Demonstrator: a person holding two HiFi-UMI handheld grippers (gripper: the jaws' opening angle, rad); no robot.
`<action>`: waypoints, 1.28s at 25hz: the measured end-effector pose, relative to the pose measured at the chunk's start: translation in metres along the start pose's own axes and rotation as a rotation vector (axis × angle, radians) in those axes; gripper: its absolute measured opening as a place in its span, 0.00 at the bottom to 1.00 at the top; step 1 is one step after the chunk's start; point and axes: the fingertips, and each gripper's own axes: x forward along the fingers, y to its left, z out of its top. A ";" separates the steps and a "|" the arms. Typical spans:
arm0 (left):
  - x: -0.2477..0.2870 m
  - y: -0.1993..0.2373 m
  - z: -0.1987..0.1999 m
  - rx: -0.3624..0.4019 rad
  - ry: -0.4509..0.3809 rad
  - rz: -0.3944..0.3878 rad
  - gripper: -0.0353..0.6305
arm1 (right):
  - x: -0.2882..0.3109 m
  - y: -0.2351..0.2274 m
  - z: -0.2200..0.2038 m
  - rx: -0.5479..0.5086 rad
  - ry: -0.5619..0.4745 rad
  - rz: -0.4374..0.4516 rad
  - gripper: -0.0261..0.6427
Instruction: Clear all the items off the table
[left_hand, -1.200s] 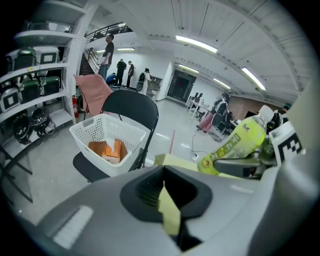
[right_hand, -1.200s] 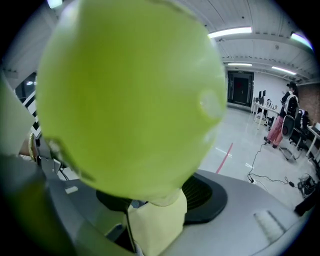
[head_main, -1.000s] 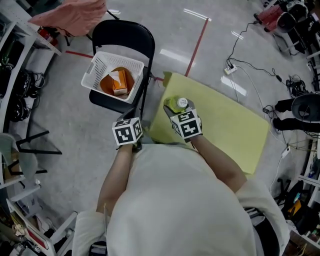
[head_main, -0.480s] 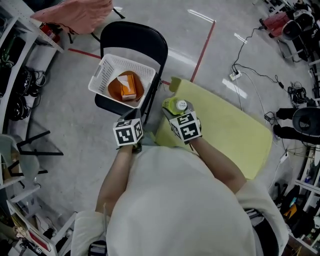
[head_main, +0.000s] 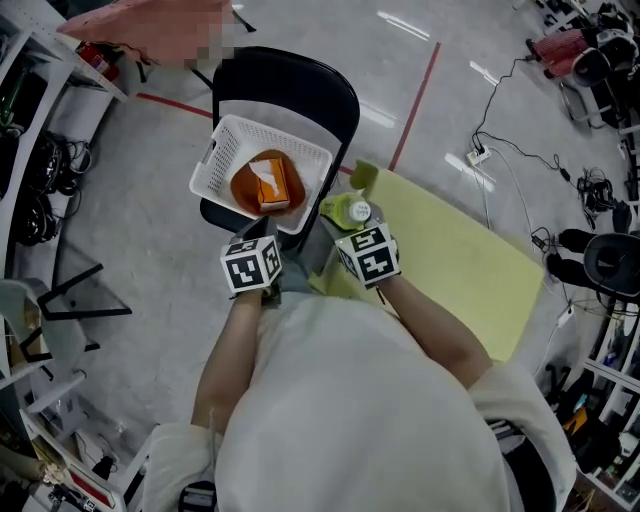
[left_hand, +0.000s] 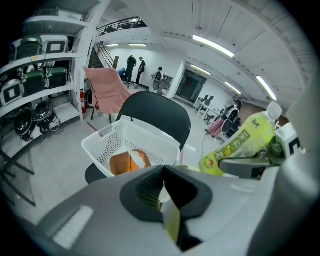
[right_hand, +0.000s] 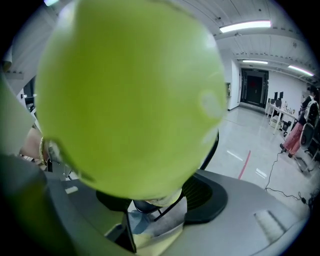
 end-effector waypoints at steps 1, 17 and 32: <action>0.001 0.007 0.004 -0.003 0.004 0.000 0.07 | 0.006 0.003 0.006 0.001 0.002 0.001 0.44; 0.029 0.091 0.044 -0.084 0.039 0.004 0.07 | 0.096 0.035 0.072 -0.015 0.037 0.042 0.45; 0.057 0.156 0.062 -0.135 0.075 0.018 0.07 | 0.185 0.056 0.097 -0.022 0.068 0.062 0.45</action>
